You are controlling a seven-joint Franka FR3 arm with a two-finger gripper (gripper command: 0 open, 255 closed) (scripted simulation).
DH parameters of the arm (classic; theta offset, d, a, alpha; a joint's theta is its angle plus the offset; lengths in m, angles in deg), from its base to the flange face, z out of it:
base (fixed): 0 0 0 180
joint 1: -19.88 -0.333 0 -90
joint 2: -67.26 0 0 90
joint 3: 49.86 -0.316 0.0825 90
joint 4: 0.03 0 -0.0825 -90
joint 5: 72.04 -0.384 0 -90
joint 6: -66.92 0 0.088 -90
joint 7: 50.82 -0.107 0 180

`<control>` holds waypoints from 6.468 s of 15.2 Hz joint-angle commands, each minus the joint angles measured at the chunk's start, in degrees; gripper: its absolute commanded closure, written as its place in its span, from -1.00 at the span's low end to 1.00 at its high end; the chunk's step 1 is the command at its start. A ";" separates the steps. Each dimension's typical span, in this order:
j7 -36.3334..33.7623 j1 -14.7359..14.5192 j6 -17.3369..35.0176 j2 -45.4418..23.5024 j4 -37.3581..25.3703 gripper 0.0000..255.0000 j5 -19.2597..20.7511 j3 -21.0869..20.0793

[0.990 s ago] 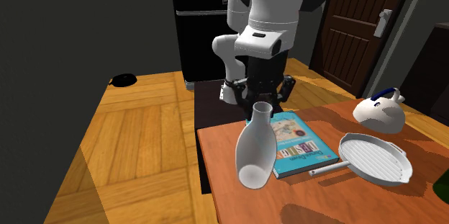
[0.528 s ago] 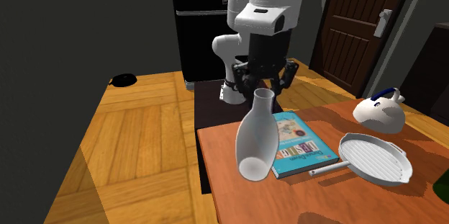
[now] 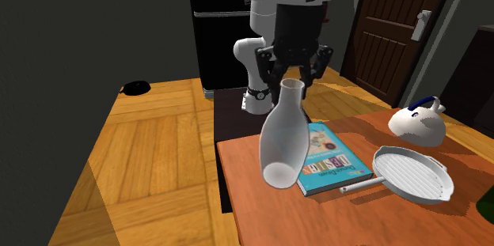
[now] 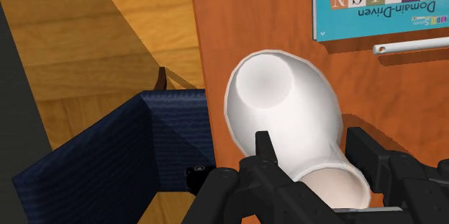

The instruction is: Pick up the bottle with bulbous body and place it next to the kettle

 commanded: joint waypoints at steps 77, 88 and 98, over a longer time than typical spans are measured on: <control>-59.36 -33.61 -4.52 13.93 10.57 1.00 2.35 -26.18; -58.84 -33.21 4.76 16.63 22.38 1.00 1.41 -25.83; -58.76 -33.14 12.63 17.37 30.94 1.00 1.17 -25.76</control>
